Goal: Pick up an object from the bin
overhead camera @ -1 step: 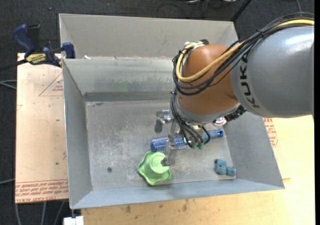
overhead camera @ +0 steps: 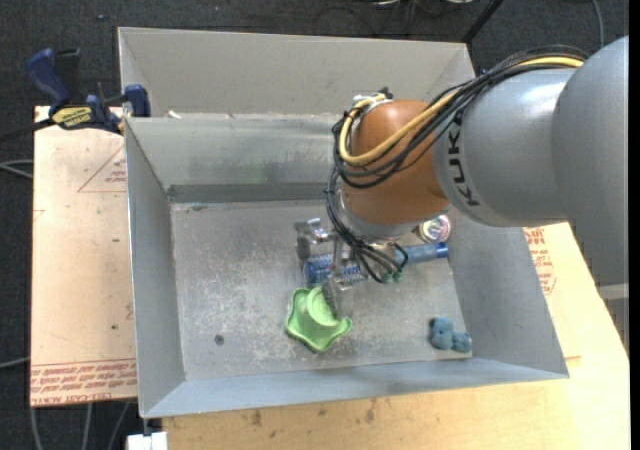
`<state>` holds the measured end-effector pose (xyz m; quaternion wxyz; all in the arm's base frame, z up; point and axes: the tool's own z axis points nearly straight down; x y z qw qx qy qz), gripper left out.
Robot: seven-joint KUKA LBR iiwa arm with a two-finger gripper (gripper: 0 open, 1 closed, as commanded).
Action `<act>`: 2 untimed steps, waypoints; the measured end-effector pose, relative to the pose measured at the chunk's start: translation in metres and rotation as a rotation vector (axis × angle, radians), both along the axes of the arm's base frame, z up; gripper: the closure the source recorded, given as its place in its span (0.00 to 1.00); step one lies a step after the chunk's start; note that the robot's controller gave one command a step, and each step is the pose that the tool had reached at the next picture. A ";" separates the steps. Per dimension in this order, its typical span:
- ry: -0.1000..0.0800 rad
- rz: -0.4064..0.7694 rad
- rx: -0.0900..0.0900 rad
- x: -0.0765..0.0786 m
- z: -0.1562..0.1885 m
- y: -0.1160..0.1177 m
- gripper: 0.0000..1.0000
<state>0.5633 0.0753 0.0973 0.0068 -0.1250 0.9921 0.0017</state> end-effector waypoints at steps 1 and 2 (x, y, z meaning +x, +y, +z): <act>-0.015 0.088 0.000 0.023 -0.004 -0.006 0.00; -0.024 0.337 -0.005 0.030 -0.004 -0.009 0.00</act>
Offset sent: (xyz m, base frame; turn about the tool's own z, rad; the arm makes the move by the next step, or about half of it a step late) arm 0.0334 -0.0181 -0.0273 -0.1261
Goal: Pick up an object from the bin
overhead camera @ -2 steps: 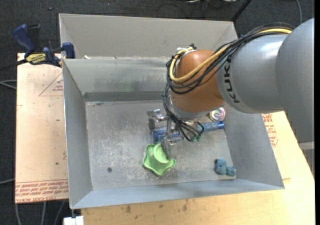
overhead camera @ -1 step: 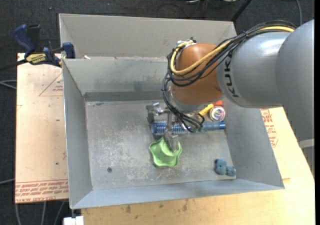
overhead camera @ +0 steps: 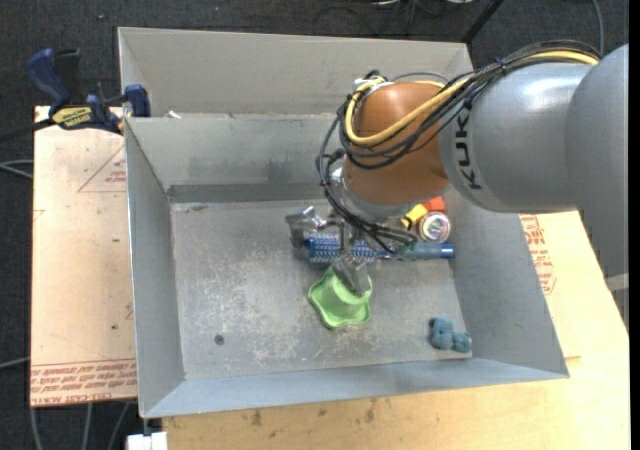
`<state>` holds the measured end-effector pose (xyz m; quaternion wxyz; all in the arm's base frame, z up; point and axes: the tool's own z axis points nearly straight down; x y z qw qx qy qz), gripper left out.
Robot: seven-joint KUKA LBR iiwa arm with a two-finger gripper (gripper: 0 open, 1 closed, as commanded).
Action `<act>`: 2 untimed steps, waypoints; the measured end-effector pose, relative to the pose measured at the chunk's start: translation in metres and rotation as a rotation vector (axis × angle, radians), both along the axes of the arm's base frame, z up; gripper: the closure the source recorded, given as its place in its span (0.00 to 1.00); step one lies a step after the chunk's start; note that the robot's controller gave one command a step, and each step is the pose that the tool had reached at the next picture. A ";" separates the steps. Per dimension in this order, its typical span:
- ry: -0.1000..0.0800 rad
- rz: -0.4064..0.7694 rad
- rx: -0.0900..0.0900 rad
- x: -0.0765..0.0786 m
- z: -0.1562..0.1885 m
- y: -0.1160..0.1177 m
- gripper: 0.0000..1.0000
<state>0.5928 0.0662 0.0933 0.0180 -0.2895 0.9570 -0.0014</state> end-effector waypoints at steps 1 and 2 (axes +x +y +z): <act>0.025 -0.050 -0.004 -0.018 0.066 -0.005 0.00; 0.035 0.043 -0.006 0.024 -0.028 -0.008 0.00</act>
Offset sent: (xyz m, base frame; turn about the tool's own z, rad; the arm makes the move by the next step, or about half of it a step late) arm -0.0198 -0.0061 0.0607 0.0515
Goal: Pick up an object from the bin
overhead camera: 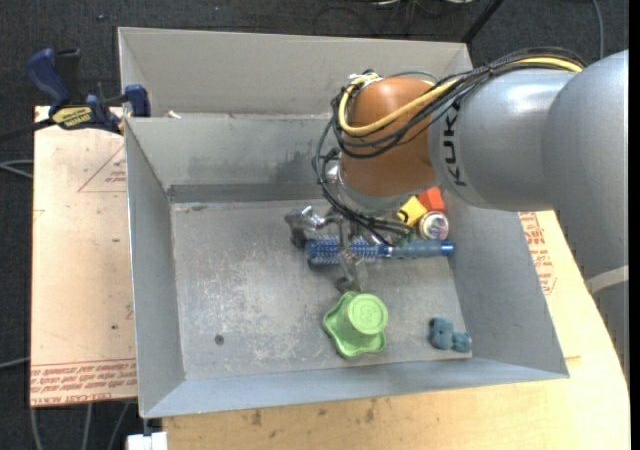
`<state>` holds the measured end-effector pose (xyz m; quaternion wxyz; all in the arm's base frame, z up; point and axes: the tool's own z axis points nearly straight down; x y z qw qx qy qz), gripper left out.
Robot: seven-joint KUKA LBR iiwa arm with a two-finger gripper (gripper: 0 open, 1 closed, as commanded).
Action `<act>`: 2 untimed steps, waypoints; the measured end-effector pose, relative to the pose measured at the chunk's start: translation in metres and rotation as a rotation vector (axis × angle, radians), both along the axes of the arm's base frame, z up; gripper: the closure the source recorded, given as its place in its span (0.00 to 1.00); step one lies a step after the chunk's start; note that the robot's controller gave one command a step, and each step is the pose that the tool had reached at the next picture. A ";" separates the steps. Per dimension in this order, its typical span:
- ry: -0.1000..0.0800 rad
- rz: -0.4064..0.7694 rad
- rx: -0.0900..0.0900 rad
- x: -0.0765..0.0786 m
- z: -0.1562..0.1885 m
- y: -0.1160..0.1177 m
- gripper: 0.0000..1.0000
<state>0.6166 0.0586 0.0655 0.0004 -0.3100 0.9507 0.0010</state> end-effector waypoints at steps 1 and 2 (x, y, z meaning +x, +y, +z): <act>-0.001 -0.001 0.001 0.000 0.004 0.000 1.00; -0.009 -0.016 0.001 -0.014 0.113 0.006 1.00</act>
Offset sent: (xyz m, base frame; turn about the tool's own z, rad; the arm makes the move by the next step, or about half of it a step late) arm 0.0000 0.0000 0.0000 0.0000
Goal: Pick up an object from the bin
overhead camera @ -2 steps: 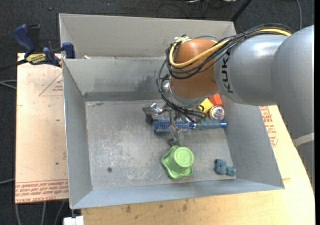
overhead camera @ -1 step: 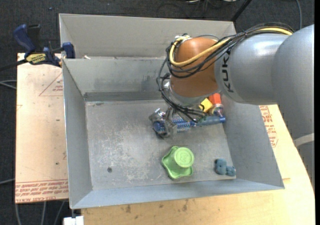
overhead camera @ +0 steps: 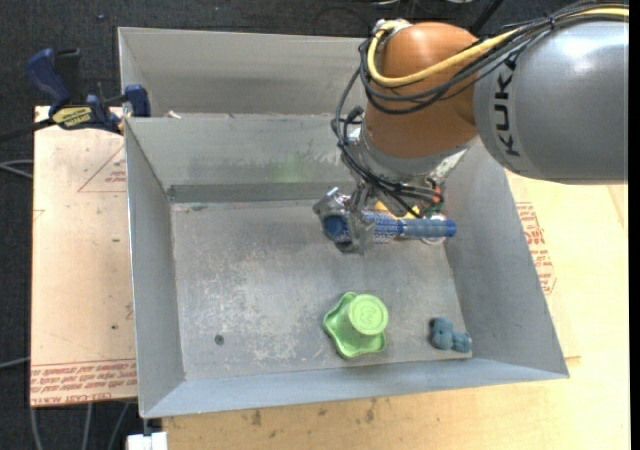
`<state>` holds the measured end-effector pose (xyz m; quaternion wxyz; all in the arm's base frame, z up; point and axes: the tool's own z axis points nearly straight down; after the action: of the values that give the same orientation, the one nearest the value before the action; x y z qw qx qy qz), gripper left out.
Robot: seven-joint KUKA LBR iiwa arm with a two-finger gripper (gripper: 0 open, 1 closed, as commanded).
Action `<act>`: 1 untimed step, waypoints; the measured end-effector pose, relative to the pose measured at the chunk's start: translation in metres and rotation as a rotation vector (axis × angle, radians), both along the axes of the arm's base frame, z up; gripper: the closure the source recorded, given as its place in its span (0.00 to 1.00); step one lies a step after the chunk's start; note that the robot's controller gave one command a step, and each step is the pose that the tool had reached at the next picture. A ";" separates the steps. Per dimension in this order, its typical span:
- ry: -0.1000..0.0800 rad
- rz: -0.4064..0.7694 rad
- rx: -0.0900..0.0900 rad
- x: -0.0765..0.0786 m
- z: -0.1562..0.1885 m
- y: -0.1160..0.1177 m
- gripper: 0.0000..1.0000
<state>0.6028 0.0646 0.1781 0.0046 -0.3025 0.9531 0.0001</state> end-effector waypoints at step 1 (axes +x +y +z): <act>0.001 -0.027 0.000 0.005 0.048 0.001 1.00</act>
Offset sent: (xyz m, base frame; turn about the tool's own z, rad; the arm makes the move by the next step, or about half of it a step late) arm 0.0037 0.0007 0.0457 0.0267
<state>0.6081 0.0658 0.2264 0.0042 -0.2894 0.9572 0.0001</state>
